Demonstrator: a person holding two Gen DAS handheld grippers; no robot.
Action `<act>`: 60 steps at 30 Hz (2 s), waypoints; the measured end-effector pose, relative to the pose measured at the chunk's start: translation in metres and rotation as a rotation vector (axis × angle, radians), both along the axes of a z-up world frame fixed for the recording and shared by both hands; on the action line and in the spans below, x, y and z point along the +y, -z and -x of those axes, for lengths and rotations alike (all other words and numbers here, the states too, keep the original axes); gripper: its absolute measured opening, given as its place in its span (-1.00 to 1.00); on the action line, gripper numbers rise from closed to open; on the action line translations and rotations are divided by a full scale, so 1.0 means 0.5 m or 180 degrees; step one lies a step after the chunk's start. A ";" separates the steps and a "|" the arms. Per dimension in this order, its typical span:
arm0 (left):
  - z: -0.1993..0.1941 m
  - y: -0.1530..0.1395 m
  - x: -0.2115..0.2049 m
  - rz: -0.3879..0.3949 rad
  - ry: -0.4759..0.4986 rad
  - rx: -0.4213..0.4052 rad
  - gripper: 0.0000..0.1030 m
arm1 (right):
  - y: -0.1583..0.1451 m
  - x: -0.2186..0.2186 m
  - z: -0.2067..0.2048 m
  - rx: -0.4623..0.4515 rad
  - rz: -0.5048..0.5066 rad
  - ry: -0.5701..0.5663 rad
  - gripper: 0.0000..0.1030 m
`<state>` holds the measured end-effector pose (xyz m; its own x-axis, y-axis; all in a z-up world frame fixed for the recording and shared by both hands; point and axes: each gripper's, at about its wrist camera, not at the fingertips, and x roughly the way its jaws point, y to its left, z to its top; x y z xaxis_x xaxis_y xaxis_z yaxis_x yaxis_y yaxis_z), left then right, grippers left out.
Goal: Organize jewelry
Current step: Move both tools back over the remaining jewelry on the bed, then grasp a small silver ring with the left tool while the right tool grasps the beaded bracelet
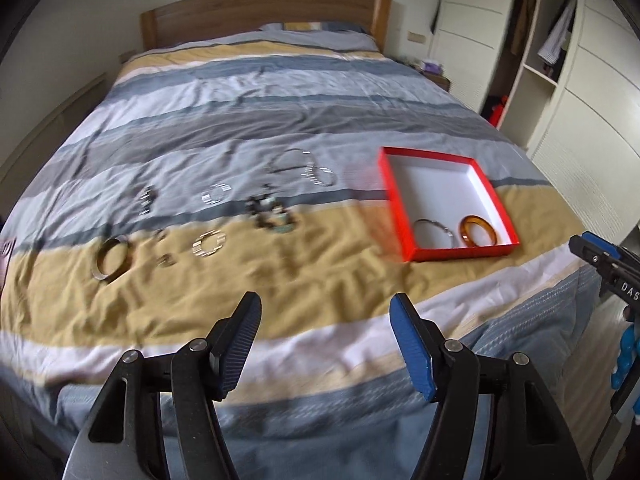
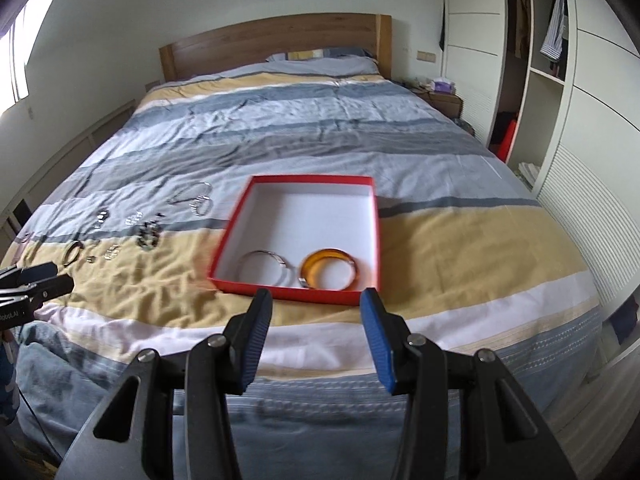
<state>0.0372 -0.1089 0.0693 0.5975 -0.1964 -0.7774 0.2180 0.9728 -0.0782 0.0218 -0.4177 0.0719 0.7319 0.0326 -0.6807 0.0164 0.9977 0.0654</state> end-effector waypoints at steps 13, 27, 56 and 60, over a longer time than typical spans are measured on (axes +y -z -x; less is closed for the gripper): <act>0.125 -0.005 0.259 0.0073 -0.0680 -0.0236 0.29 | -0.049 0.148 0.021 -0.0164 -0.0079 -0.0345 -0.14; 0.085 0.081 0.402 0.0138 -0.1166 0.0057 0.33 | 0.019 0.286 -0.077 0.0092 -0.0112 -0.0903 -0.14; -0.309 0.258 0.318 0.0182 -0.0662 0.0534 -0.10 | 0.224 0.472 -0.404 0.0669 -0.0139 -0.1595 -0.14; -0.317 0.272 0.314 0.0122 -0.0628 0.0527 -0.14 | 0.241 0.491 -0.437 0.0697 -0.0115 -0.1632 -0.14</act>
<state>0.1956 0.0480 -0.0666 0.4923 -0.1199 -0.8621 0.0055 0.9909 -0.1347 0.2401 -0.1720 -0.0485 0.4579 0.3733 -0.8068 -0.4534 0.8787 0.1493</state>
